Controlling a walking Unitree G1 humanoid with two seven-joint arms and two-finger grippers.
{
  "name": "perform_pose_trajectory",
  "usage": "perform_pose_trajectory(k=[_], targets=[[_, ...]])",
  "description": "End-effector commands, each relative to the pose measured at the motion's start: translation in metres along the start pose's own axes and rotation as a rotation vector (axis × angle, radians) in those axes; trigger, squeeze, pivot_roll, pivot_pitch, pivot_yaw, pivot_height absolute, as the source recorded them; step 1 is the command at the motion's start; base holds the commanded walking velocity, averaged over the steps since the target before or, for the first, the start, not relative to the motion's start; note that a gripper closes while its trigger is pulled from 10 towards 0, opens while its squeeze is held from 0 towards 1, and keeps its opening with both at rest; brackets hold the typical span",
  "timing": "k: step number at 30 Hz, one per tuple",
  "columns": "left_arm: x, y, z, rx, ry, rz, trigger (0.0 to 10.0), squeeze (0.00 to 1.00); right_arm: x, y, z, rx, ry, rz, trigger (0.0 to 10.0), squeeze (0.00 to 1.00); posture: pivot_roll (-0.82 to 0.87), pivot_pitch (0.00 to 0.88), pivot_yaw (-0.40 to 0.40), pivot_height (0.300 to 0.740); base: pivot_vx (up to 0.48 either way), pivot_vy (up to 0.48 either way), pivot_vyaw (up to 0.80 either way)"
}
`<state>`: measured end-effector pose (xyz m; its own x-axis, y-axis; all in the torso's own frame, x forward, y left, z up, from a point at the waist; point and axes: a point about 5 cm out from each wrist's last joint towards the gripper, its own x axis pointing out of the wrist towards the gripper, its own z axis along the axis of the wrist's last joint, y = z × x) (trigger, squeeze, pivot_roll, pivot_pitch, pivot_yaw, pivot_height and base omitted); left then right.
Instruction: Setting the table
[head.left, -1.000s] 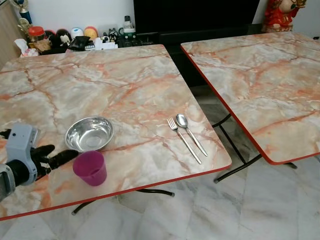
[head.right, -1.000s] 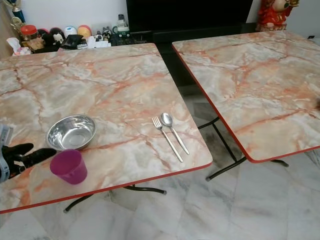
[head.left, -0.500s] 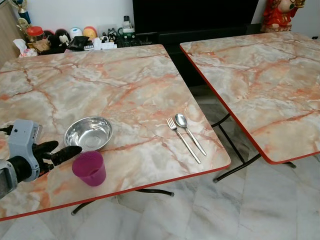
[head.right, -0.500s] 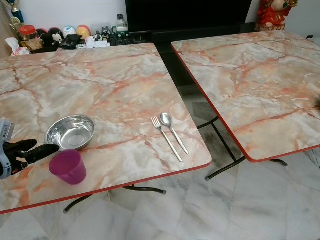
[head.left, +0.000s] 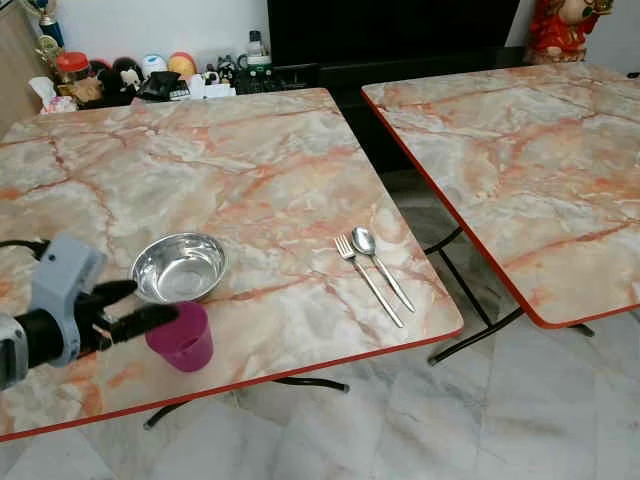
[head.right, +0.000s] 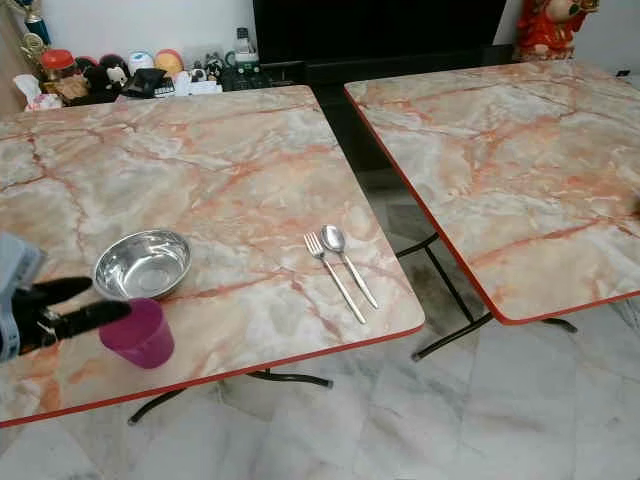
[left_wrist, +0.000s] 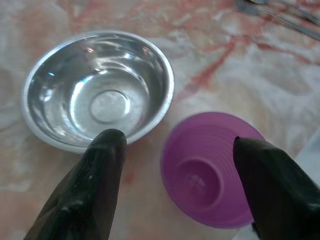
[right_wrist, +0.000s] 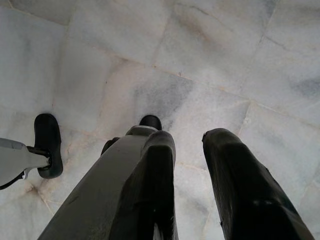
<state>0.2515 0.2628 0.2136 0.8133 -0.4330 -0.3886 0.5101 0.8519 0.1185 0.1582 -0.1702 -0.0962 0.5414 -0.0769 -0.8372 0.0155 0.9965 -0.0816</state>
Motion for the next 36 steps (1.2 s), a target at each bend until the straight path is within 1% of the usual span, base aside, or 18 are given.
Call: perform_pose_trajectory(k=[1, 8, 10, 16, 17, 18, 19, 20, 22, 23, 24, 32, 36], targets=[[-0.001, -0.004, 0.001, 0.065, 0.025, -0.01, 10.0, 0.0, -0.001, 0.001, -0.008, -0.005, 0.029, 0.002, 10.0, 0.0, 0.11, 0.139, 0.021, 0.74, 0.0, 0.0, 0.0], [0.003, -0.005, 0.0, 0.072, 0.031, -0.016, 10.0, 0.0, -0.001, 0.001, -0.008, -0.003, 0.028, 0.002, 10.0, 0.0, 0.1, 0.133, 0.024, 0.74, 0.0, 0.0, 0.0], [0.005, -0.005, -0.001, 0.082, 0.04, -0.012, 10.0, 0.0, -0.001, 0.001, -0.008, -0.015, 0.028, 0.005, 10.0, 0.0, 0.1, 0.132, 0.026, 0.74, 0.0, 0.0, 0.0], [0.009, -0.004, -0.004, 0.056, 0.065, 0.003, 10.0, 0.0, -0.001, 0.002, -0.008, -0.017, 0.027, 0.006, 10.0, 0.0, 0.11, 0.136, 0.027, 0.74, 0.0, 0.0, 0.0], [0.01, -0.003, -0.005, 0.049, 0.069, 0.009, 8.0, 0.0, -0.001, 0.002, -0.008, -0.017, 0.027, 0.006, 10.0, 0.0, 0.1, 0.136, 0.027, 0.74, 0.0, 0.0, 0.0], [0.01, -0.003, -0.005, 0.049, 0.069, 0.009, 8.0, 0.0, -0.001, 0.002, -0.008, -0.017, 0.027, 0.006, 10.0, 0.0, 0.1, 0.136, 0.027, 0.74, 0.0, 0.0, 0.0], [0.011, -0.002, -0.005, 0.044, 0.071, 0.014, 0.9, 0.0, -0.001, 0.002, -0.008, -0.017, 0.027, 0.006, 10.0, 0.0, 0.1, 0.139, 0.029, 0.74, 0.0, 0.0, 0.0], [0.012, -0.002, -0.005, 0.046, 0.073, 0.013, 0.0, 0.0, -0.001, 0.002, -0.008, -0.017, 0.027, 0.006, 10.0, 0.0, 0.1, 0.14, 0.029, 0.74, 0.0, 0.0, 0.0], [0.013, -0.003, -0.005, 0.05, 0.075, 0.008, 0.0, 0.0, -0.001, 0.002, -0.008, -0.018, 0.027, 0.007, 10.0, 0.0, 0.1, 0.142, 0.029, 0.74, 0.0, 0.0, 0.0], [0.014, -0.005, -0.005, 0.054, 0.076, 0.005, 4.9, 0.0, -0.001, 0.002, -0.008, -0.018, 0.027, 0.007, 10.0, 0.0, 0.1, 0.142, 0.029, 0.74, 0.0, 0.0, 0.0], [0.014, -0.005, -0.006, 0.054, 0.077, 0.004, 10.0, 0.0, -0.001, 0.002, -0.008, -0.018, 0.027, 0.007, 10.0, 0.0, 0.1, 0.143, 0.029, 0.74, 0.0, 0.0, 0.0], [0.021, -0.005, -0.009, 0.048, 0.087, 0.011, 10.0, 0.0, -0.001, 0.003, -0.007, -0.027, 0.025, 0.01, 10.0, 0.0, 0.1, 0.145, 0.03, 0.74, 0.0, 0.0, 0.0], [0.022, -0.005, -0.009, 0.051, 0.087, 0.01, 10.0, 0.0, -0.001, 0.003, -0.007, -0.028, 0.025, 0.01, 10.0, 0.0, 0.1, 0.145, 0.03, 0.74, 0.0, 0.0, 0.0]])
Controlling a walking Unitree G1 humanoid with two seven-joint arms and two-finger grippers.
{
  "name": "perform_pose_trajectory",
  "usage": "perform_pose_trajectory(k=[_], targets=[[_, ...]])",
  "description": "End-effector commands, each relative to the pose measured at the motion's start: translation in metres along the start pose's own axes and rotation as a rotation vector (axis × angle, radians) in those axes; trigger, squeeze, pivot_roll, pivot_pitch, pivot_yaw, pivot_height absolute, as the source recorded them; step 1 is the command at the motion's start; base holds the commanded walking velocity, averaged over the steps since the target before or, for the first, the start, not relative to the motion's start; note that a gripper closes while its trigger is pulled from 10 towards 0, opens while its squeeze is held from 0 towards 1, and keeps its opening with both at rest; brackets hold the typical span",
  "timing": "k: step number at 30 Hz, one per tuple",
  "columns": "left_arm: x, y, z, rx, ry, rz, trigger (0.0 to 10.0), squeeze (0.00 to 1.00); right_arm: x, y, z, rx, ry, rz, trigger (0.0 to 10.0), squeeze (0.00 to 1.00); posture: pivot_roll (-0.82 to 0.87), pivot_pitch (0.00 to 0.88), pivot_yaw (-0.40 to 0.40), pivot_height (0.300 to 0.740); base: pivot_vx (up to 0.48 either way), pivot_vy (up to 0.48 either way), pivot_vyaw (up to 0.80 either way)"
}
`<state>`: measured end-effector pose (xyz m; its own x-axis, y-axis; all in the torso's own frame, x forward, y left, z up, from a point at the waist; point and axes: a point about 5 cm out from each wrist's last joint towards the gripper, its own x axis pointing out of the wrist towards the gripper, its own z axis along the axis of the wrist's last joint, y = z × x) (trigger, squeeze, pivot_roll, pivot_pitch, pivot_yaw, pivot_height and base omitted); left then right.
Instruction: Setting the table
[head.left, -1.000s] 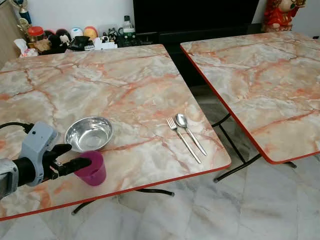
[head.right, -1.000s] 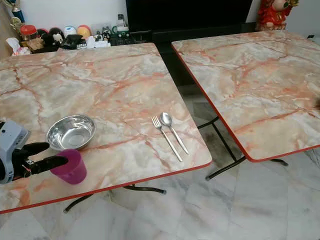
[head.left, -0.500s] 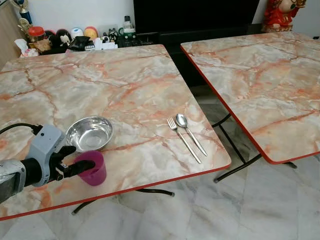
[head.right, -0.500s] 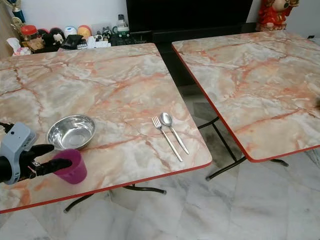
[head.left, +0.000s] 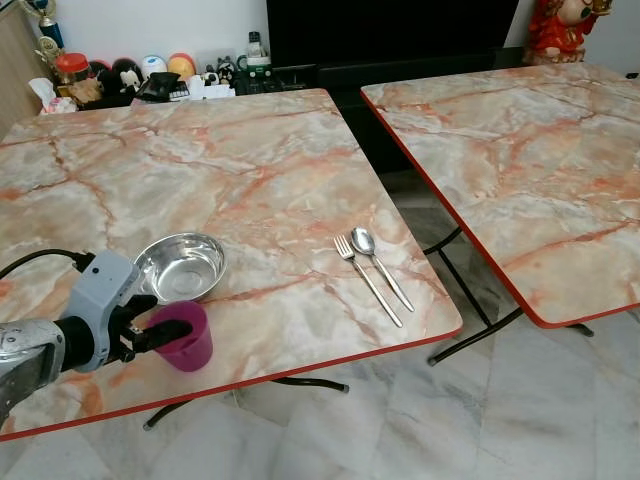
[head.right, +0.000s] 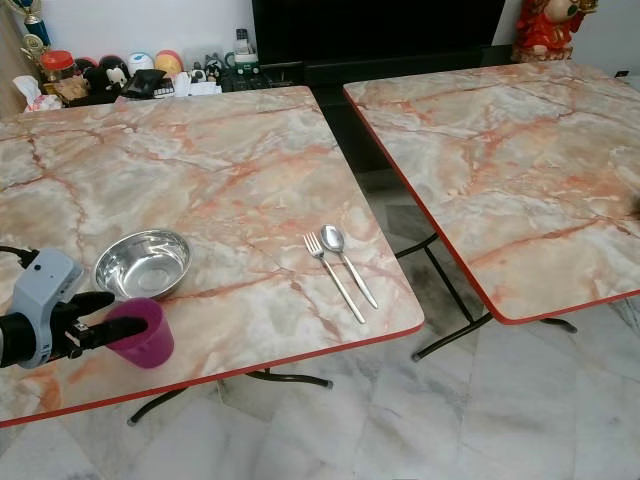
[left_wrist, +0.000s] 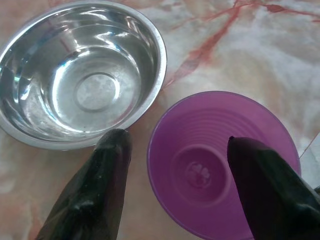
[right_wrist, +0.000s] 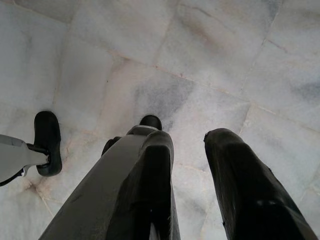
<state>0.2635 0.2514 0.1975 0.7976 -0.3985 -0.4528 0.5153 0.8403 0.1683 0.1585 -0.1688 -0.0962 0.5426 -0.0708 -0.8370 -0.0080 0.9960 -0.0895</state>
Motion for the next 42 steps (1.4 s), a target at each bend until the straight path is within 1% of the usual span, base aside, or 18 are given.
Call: perform_pose_trajectory(k=[1, 5, 6, 7, 9, 10, 17, 18, 19, 20, 35, 36, 37, 38, 39, 40, 41, 42], targets=[[0.0014, 0.0001, -0.0007, 0.002, 0.013, -0.002, 10.0, 0.0, -0.0013, 0.0014, -0.0074, -0.004, 0.027, 0.004, 10.0, 0.0, 0.1, 0.145, 0.03, 0.74, 0.0, 0.0, 0.0], [0.002, 0.0009, -0.001, 0.004, 0.015, 0.001, 8.4, 0.0, -0.0013, 0.0014, -0.0074, -0.005, 0.027, 0.004, 10.0, 0.0, 0.1, 0.145, 0.03, 0.74, 0.0, 0.0, 0.0], [0.0021, 0.001, -0.001, 0.004, 0.015, 0.002, 4.9, 0.0, -0.0013, 0.0014, -0.0074, -0.005, 0.027, 0.004, 10.0, 0.0, 0.1, 0.147, 0.029, 0.74, 0.0, 0.0, 0.0], [0.0024, 0.0009, -0.0011, 0.003, 0.014, 0.0, 2.6, 0.0, -0.0013, 0.0013, -0.0074, -0.006, 0.027, 0.005, 10.0, 0.0, 0.1, 0.148, 0.029, 0.74, 0.0, 0.0, 0.0], [0.0025, 0.0007, -0.0012, 0.003, 0.013, -0.002, 2.6, 0.0, -0.0013, 0.0013, -0.0075, -0.006, 0.027, 0.005, 10.0, 0.0, 0.1, 0.148, 0.029, 0.74, 0.0, 0.0, 0.0], [0.0027, 0.0003, -0.002, 0.004, 0.016, -0.004, 0.0, 0.0, -0.0013, 0.0013, -0.0075, -0.006, 0.027, 0.005, 10.0, 0.0, 0.1, 0.147, 0.029, 0.74, 0.0, 0.0, 0.0], [0.0035, 0.0001, -0.001, 0.01, 0.017, -0.007, 0.0, 0.0, -0.0012, 0.0011, -0.0071, -0.012, 0.026, 0.006, 10.0, 0.0, 0.1, 0.149, 0.028, 0.74, 0.0, 0.0, 0.0], [0.0036, 0.0, -0.0009, 0.012, 0.017, -0.007, 1.1, 0.0, -0.0012, 0.0011, -0.0071, -0.012, 0.026, 0.006, 10.0, 0.0, 0.1, 0.149, 0.028, 0.74, 0.0, 0.0, 0.0], [0.0037, -0.0001, -0.0006, 0.015, 0.018, -0.007, 3.8, 0.0, -0.0012, 0.0011, -0.0071, -0.013, 0.026, 0.006, 10.0, 0.0, 0.1, 0.149, 0.028, 0.74, 0.0, 0.0, 0.0], [0.0039, -0.0006, -0.0001, 0.018, 0.018, -0.009, 10.0, 0.0, -0.0012, 0.0011, -0.0072, -0.014, 0.026, 0.007, 10.0, 0.0, 0.1, 0.149, 0.028, 0.74, 0.0, 0.0, 0.0], [0.0047, -0.0006, -0.0036, 0.029, 0.033, -0.005, 9.6, 0.0, -0.0012, 0.0013, -0.007, -0.018, 0.025, 0.009, 10.0, 0.0, 0.1, 0.15, 0.029, 0.74, 0.0, 0.0, 0.0], [0.0047, -0.0005, -0.0036, 0.028, 0.033, -0.004, 7.7, 0.0, -0.0012, 0.0013, -0.007, -0.018, 0.025, 0.009, 10.0, 0.0, 0.1, 0.15, 0.029, 0.74, 0.0, 0.0, 0.0], [0.0048, -0.0004, -0.0036, 0.028, 0.032, -0.004, 7.7, 0.0, -0.0012, 0.0013, -0.007, -0.018, 0.025, 0.009, 10.0, 0.0, 0.1, 0.15, 0.029, 0.74, 0.0, 0.0, 0.0], [0.0049, -0.0001, -0.0034, 0.029, 0.031, 0.0, 3.7, 0.0, -0.0012, 0.0013, -0.007, -0.018, 0.025, 0.008, 10.0, 0.0, 0.1, 0.15, 0.029, 0.74, 0.0, 0.0, 0.0], [0.0049, 0.0001, -0.0034, 0.029, 0.03, 0.001, 3.7, 0.0, -0.0012, 0.0013, -0.007, -0.019, 0.025, 0.008, 10.0, 0.0, 0.1, 0.15, 0.029, 0.74, 0.0, 0.0, 0.0], [0.0049, 0.0005, -0.0031, 0.027, 0.028, 0.004, 1.2, 0.0, -0.0012, 0.0013, -0.007, -0.019, 0.025, 0.008, 10.0, 0.0, 0.1, 0.15, 0.029, 0.74, 0.0, 0.0, 0.0], [0.0049, 0.0009, -0.0028, 0.026, 0.026, 0.007, 1.2, 0.0, -0.0012, 0.0013, -0.007, -0.018, 0.025, 0.008, 10.0, 0.0, 0.1, 0.15, 0.029, 0.74, 0.0, 0.0, 0.0], [0.005, 0.0008, -0.0028, 0.025, 0.026, 0.007, 0.2, 0.0, -0.0012, 0.0012, -0.007, -0.019, 0.025, 0.008, 10.0, 0.0, 0.1, 0.149, 0.026, 0.74, 0.0, 0.0, 0.0]])
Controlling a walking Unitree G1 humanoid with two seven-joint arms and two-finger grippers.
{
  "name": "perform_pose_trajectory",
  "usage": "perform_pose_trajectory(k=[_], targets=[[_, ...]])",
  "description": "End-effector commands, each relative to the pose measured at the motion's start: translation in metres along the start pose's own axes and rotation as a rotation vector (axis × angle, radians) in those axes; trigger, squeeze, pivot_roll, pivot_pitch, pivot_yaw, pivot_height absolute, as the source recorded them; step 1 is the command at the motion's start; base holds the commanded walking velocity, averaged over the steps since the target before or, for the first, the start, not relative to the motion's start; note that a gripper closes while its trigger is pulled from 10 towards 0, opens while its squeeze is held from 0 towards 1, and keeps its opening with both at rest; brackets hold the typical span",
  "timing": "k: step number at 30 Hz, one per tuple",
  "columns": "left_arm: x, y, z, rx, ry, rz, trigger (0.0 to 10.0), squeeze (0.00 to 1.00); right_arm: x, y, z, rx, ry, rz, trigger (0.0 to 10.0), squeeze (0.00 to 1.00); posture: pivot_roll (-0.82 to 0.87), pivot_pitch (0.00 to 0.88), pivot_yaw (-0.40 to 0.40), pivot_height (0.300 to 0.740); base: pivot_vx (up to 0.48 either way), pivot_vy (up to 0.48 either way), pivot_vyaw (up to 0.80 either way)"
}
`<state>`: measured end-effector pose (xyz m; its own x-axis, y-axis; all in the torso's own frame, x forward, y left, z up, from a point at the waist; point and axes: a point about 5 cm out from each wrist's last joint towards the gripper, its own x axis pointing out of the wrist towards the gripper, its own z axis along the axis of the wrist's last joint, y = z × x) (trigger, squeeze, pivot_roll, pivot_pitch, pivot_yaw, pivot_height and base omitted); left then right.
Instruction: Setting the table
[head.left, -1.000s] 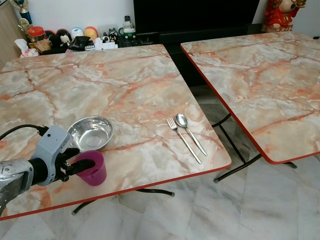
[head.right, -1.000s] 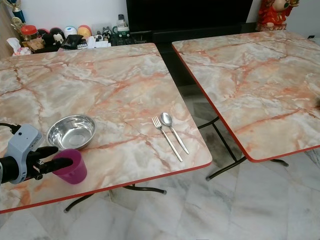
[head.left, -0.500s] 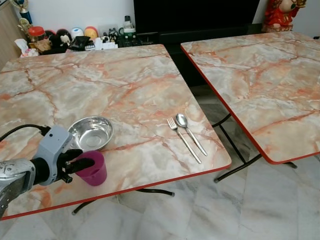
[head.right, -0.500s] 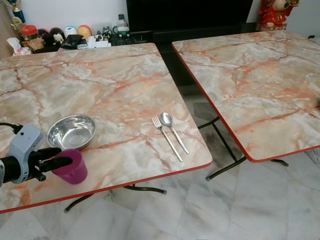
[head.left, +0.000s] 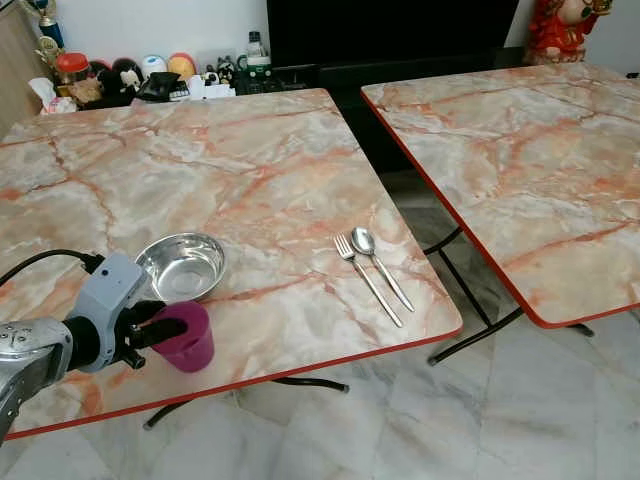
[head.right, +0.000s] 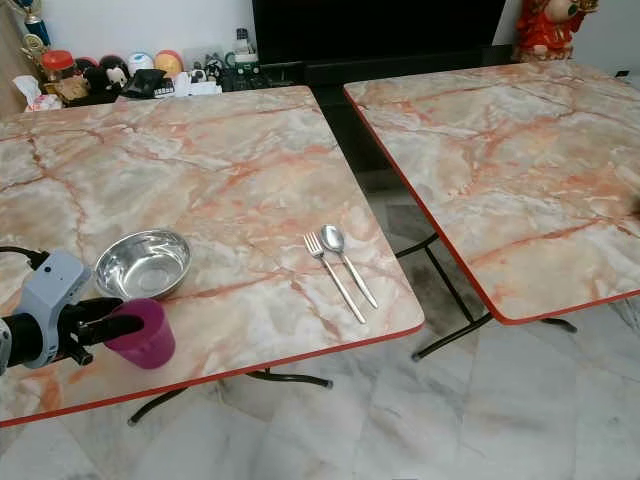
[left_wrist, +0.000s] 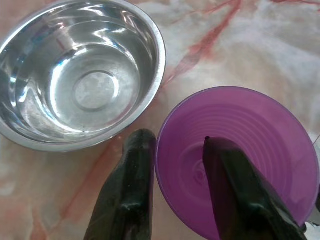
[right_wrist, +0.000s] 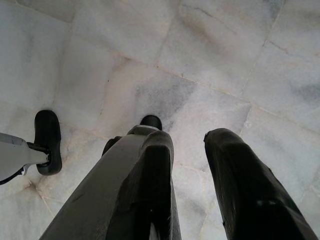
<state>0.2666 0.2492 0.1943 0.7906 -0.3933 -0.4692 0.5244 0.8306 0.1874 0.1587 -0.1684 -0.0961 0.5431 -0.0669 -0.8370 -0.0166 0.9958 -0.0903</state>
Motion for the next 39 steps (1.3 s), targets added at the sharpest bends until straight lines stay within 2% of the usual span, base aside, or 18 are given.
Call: perform_pose_trajectory(k=[1, 2, 15, 25, 30, 32, 34, 36, 37, 38, 39], targets=[[0.0, 0.001, -0.002, 0.002, 0.007, 0.009, 0.2, 0.0, -0.001, 0.001, -0.007, -0.012, 0.026, 0.004, 10.0, 0.0, 0.1, 0.149, 0.026, 0.74, 0.0, 0.0, 0.0], [0.001, 0.001, -0.003, 0.003, 0.013, 0.007, 0.0, 0.0, -0.001, 0.001, -0.007, -0.013, 0.026, 0.005, 10.0, 0.0, 0.1, 0.149, 0.026, 0.74, 0.0, 0.0, 0.0], [0.001, -0.001, -0.004, 0.008, 0.016, 0.003, 0.0, 0.0, -0.001, 0.001, -0.007, -0.01, 0.026, 0.003, 10.0, 0.0, 0.1, 0.15, 0.026, 0.74, 0.0, 0.0, 0.0], [0.001, 0.0, -0.006, 0.044, 0.043, 0.009, 0.0, 0.0, -0.001, 0.001, -0.007, -0.01, 0.026, 0.003, 10.0, 0.0, 0.1, 0.15, 0.025, 0.74, 0.0, 0.0, 0.0], [0.0, 0.001, -0.005, 0.035, 0.024, 0.023, 0.0, 0.0, -0.001, 0.001, -0.007, -0.011, 0.026, 0.003, 10.0, 0.0, 0.1, 0.15, 0.024, 0.74, 0.0, 0.0, 0.0], [-0.002, 0.004, 0.0, -0.017, -0.038, 0.035, 0.0, 0.0, -0.001, 0.001, -0.007, -0.01, 0.027, 0.003, 10.0, 0.0, 0.1, 0.149, 0.024, 0.74, 0.0, 0.0, 0.0], [-0.007, 0.011, 0.01, -0.103, -0.135, 0.05, 0.0, 0.0, -0.001, 0.0, -0.007, -0.009, 0.027, 0.002, 10.0, 0.0, 0.1, 0.15, 0.022, 0.74, 0.0, 0.0, 0.0], [-0.017, 0.024, 0.02, -0.159, -0.244, 0.096, 0.0, 0.0, -0.001, 0.0, -0.007, -0.01, 0.027, 0.002, 10.0, 0.0, 0.1, 0.149, 0.021, 0.74, 0.0, 0.0, 0.0], [-0.027, 0.035, 0.027, -0.196, -0.335, 0.137, 0.0, 0.0, -0.001, 0.0, -0.007, -0.011, 0.027, 0.002, 10.0, 0.0, 0.1, 0.152, 0.018, 0.74, 0.0, 0.0, 0.0], [-0.032, 0.04, 0.031, -0.214, -0.381, 0.155, 0.0, 0.0, -0.001, 0.0, -0.007, -0.012, 0.026, 0.002, 10.0, 0.0, 0.1, 0.152, 0.018, 0.74, 0.0, 0.0, 0.0], [-0.041, 0.047, 0.042, -0.254, -0.489, 0.187, 0.0, 0.0, -0.001, -0.001, -0.007, -0.013, 0.026, 0.002, 10.0, 0.0, 0.1, 0.152, 0.017, 0.74, 0.0, 0.0, 0.0]])
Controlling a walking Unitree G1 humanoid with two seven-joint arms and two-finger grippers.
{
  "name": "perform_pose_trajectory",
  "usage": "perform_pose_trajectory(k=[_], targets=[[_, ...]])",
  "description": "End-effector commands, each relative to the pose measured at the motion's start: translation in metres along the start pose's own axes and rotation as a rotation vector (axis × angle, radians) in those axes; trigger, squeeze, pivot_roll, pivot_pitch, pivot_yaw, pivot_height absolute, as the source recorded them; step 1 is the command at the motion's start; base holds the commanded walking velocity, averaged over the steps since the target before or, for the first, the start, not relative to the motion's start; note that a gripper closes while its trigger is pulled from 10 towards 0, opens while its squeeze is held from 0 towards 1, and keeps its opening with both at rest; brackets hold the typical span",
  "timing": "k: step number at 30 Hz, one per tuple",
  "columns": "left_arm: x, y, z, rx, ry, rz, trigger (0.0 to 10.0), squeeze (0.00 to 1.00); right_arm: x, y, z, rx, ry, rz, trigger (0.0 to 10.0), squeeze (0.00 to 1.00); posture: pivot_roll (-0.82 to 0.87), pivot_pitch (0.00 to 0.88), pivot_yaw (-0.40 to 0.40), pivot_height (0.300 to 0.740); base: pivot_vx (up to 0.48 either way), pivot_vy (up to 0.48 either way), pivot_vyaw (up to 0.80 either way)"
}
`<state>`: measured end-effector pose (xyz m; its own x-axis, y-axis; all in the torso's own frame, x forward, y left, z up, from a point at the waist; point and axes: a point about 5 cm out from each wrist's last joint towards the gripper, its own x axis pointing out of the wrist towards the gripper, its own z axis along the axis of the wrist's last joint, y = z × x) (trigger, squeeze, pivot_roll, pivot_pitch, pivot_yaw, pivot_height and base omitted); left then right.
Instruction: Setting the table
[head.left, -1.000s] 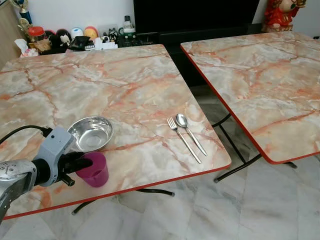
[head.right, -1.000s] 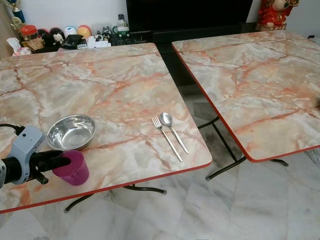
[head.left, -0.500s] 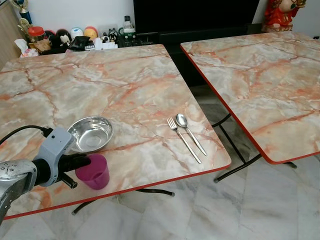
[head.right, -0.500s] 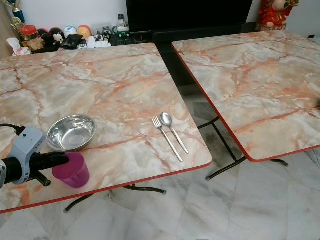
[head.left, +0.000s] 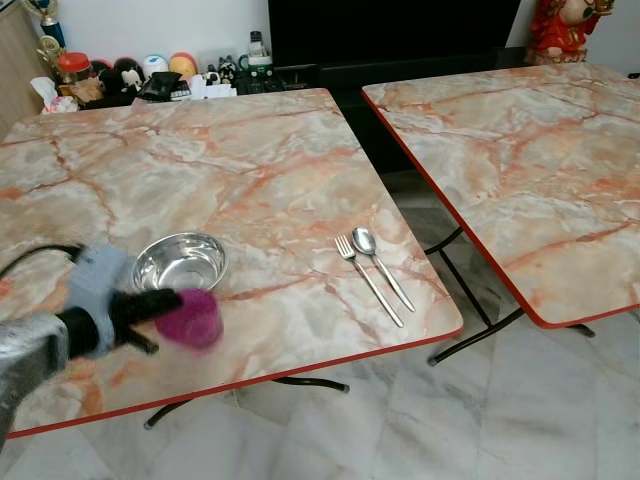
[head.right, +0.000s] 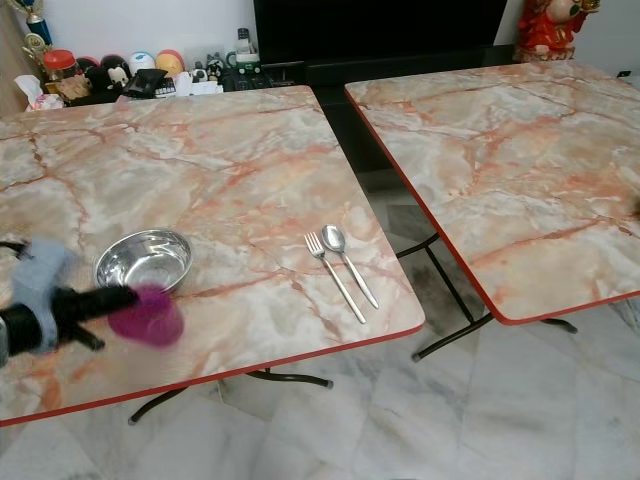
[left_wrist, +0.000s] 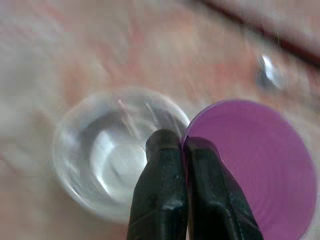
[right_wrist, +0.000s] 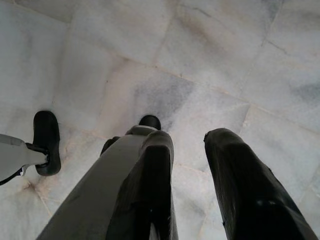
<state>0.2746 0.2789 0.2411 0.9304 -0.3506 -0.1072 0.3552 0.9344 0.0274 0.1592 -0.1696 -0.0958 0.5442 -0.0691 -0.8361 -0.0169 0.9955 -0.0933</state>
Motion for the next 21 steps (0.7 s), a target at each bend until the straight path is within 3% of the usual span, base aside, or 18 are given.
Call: perform_pose_trajectory(k=[1, 2, 4, 13, 14, 15, 21], targets=[[-0.007, 0.008, 0.016, -0.042, -0.124, 0.039, 0.0, 0.0, -0.001, 0.0, -0.007, -0.011, 0.027, 0.004, 10.0, 0.0, 0.1, 0.152, 0.017, 0.74, 0.0, 0.0, 0.0], [-0.008, 0.011, 0.025, -0.089, -0.202, 0.073, 0.0, 0.0, -0.001, 0.0, -0.007, -0.012, 0.027, 0.004, 10.0, 0.0, 0.1, 0.153, 0.015, 0.74, 0.0, 0.0, 0.0], [-0.007, 0.013, 0.028, -0.121, -0.238, 0.097, 0.0, 0.0, -0.001, 0.0, -0.007, -0.013, 0.027, 0.004, 10.0, 0.0, 0.1, 0.153, 0.015, 0.74, 0.0, 0.0, 0.0], [0.004, 0.003, 0.026, -0.081, -0.3, 0.141, 0.0, 0.0, -0.001, -0.001, -0.008, -0.016, 0.028, 0.004, 10.0, 0.0, 0.09, 0.151, 0.013, 0.74, 0.0, 0.0, 0.0], [0.006, 0.003, 0.024, -0.064, -0.296, 0.164, 1.5, 0.0, -0.001, -0.001, -0.008, -0.015, 0.029, 0.003, 10.0, 0.0, 0.09, 0.151, 0.013, 0.74, 0.0, 0.0, 0.0], [0.012, 0.001, 0.019, -0.054, -0.284, 0.204, 10.0, 0.0, -0.001, -0.001, -0.008, -0.016, 0.029, 0.002, 10.0, 0.0, 0.08, 0.144, 0.012, 0.74, 0.0, 0.0, 0.0], [0.016, 0.009, 0.0, -0.061, -0.274, 0.356, 10.0, 0.0, -0.002, -0.001, -0.009, -0.016, 0.03, 0.002, 10.0, 0.0, 0.07, 0.129, 0.011, 0.74, 0.0, 0.0, 0.0]])
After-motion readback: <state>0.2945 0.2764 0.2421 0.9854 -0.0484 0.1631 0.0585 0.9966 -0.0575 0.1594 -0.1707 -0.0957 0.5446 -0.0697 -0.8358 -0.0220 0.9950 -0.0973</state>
